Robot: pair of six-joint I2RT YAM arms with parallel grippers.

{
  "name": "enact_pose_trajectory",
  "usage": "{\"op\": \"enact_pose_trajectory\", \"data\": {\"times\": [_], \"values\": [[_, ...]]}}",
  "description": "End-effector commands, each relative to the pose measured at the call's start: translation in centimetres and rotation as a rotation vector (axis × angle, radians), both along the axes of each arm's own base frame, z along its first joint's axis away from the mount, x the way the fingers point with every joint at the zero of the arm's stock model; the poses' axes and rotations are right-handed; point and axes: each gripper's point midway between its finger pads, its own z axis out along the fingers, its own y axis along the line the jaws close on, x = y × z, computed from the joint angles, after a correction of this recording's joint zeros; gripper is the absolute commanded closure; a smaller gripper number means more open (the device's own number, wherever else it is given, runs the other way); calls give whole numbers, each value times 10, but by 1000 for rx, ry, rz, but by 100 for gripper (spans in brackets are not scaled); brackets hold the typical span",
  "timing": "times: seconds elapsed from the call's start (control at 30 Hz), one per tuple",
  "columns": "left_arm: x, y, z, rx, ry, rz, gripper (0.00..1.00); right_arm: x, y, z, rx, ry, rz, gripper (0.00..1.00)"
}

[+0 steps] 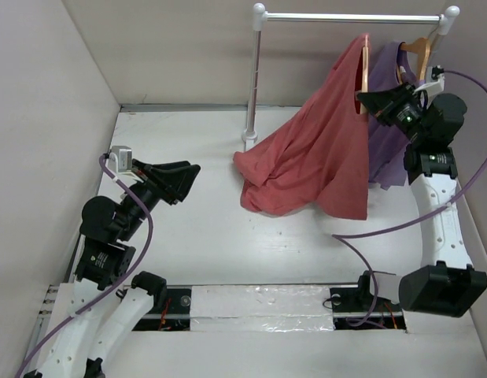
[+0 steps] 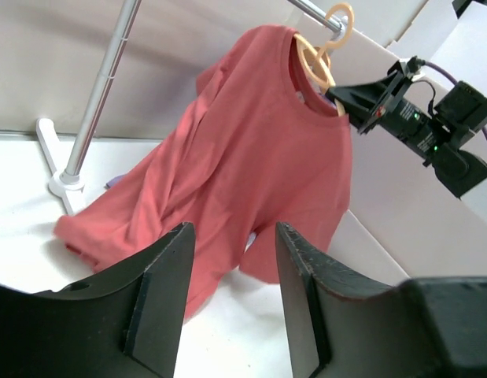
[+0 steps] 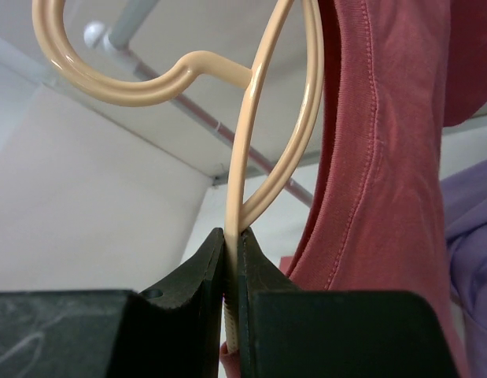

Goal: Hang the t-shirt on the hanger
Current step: Place the hanger at the clothesline.

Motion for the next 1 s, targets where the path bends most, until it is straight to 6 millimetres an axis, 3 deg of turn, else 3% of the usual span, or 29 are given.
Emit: {"op": "enact_pose_trajectory", "data": {"times": [0.0, 0.03, 0.3, 0.73, 0.97], "values": [[-6, 2, 19, 8, -60, -2, 58, -6, -6, 87, -4, -281, 3, 100], [-5, 2, 17, 10, -54, 1, 56, 5, -8, 82, 1, -262, 3, 100], [1, 5, 3, 35, -24, 28, 52, 41, -33, 82, 17, -263, -3, 100], [12, 2, -15, 60, 24, 33, 52, 72, -64, 94, 66, -296, -10, 100], [16, 1, -20, 62, 37, 35, 52, 86, -72, 88, 100, -291, -6, 100]]}}
